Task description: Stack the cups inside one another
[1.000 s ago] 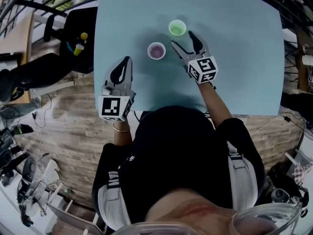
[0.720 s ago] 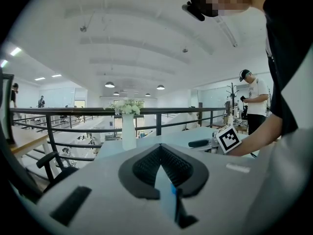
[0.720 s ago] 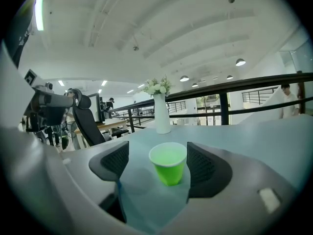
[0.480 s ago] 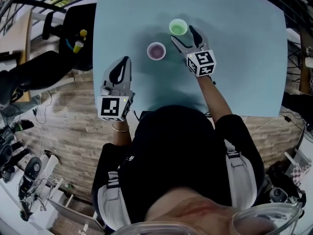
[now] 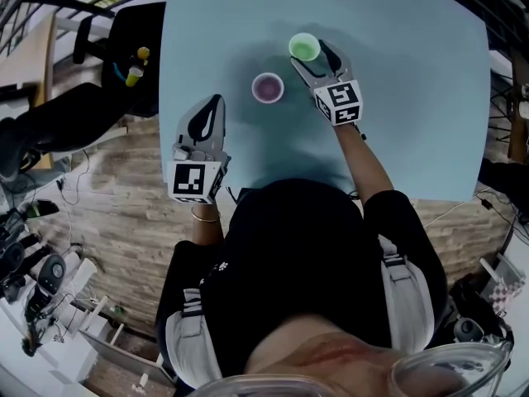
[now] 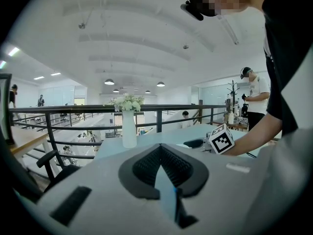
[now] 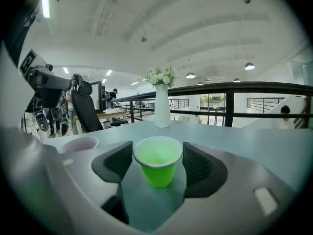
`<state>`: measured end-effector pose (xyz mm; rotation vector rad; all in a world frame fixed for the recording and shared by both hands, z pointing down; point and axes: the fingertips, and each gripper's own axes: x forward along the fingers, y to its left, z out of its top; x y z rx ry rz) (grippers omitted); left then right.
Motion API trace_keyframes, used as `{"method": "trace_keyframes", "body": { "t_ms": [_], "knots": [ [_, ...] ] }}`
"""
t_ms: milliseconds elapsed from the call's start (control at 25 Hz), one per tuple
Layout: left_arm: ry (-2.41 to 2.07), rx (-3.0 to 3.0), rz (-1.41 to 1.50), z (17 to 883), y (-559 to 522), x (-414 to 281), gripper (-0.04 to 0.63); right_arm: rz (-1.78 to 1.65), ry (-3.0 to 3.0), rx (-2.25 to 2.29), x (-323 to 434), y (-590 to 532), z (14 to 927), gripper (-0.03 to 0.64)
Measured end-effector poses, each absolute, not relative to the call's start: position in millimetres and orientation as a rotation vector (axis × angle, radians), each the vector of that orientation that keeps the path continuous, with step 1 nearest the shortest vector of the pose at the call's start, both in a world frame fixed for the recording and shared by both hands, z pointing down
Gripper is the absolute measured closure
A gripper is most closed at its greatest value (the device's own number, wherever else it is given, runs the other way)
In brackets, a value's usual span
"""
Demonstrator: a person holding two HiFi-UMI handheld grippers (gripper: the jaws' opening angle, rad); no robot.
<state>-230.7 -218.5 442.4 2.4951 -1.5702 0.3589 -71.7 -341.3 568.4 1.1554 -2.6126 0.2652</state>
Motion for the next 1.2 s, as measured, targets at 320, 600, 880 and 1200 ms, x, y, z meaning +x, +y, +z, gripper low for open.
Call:
{"method": "trace_keyframes", "body": {
  "t_ms": [320, 600, 880, 1200],
  "knots": [
    [-1.567, 2.496, 0.357, 445, -219, -232, 0.603, 0.241, -2.616, 1.161, -71, -340, 568, 0.311],
    [-1.566, 2.506, 0.355, 438, -215, -226, 0.603, 0.236, -2.638, 1.175, -66, -336, 554, 0.311],
    [-1.567, 2.518, 0.337, 439, -216, -227, 0.603, 0.225, -2.678, 1.168, -71, -329, 538, 0.311],
    [-1.573, 2.549, 0.304, 428, -208, -225, 0.603, 0.198, -2.743, 1.128, -81, -304, 505, 0.311]
  ]
}}
